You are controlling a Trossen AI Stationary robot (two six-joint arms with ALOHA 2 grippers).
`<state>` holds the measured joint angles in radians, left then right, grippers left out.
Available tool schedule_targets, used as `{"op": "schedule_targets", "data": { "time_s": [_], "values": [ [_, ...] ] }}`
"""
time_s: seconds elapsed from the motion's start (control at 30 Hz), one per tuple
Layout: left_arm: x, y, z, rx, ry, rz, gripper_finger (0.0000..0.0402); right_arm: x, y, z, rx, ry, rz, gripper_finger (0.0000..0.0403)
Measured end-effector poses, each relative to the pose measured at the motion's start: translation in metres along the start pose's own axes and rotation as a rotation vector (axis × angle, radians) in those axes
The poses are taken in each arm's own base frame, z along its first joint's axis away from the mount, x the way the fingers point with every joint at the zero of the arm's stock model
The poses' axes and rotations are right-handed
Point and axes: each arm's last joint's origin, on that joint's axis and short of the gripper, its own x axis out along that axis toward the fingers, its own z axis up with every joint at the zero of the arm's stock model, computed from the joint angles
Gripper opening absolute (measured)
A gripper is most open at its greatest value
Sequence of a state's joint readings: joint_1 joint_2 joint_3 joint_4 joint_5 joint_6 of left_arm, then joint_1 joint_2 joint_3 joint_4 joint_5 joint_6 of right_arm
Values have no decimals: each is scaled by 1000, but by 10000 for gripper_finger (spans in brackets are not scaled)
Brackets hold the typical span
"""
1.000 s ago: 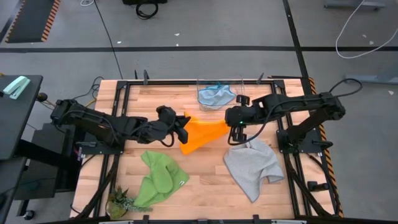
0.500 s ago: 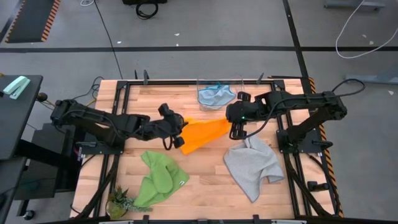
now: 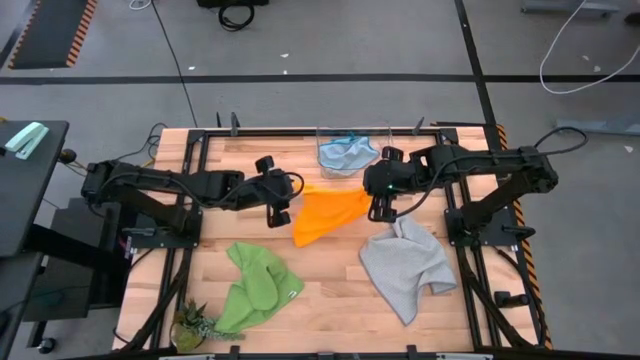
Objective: Fold microfiber towels
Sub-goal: Fold the orange microfiber cloth
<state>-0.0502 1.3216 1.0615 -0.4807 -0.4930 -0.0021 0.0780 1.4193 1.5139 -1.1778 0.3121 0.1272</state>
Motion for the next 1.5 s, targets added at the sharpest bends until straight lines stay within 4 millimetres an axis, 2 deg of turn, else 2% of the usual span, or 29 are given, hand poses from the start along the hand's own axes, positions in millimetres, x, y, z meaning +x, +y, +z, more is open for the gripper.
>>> {"op": "schedule_targets", "data": {
  "time_s": [0.23,0.33,0.53,0.7,0.9,1.07,1.23,1.37,1.5],
  "values": [
    [1,0,-2,23,19,-23,208,1,-2,0,7,2,-4,0],
    [8,-5,-2,23,24,-44,213,1,-3,0,1,1,-5,0],
    [45,-23,0,15,13,-66,211,-5,-2,3,-32,-19,44,0],
    [68,-26,0,-7,-7,-50,212,-18,9,5,-57,-27,202,0],
    [78,-15,12,-93,-125,-118,196,-24,32,-21,-106,179,245,0],
    [83,-3,22,-167,-232,-230,175,-25,40,-26,-76,205,239,0],
    [96,7,16,-274,-187,-302,161,-27,44,-27,-65,205,245,0],
    [114,3,5,-393,-92,-389,154,-27,44,-27,-37,209,242,0],
    [130,-6,-4,-432,-30,-434,147,-27,44,-26,-29,204,243,0]
  ]
}}
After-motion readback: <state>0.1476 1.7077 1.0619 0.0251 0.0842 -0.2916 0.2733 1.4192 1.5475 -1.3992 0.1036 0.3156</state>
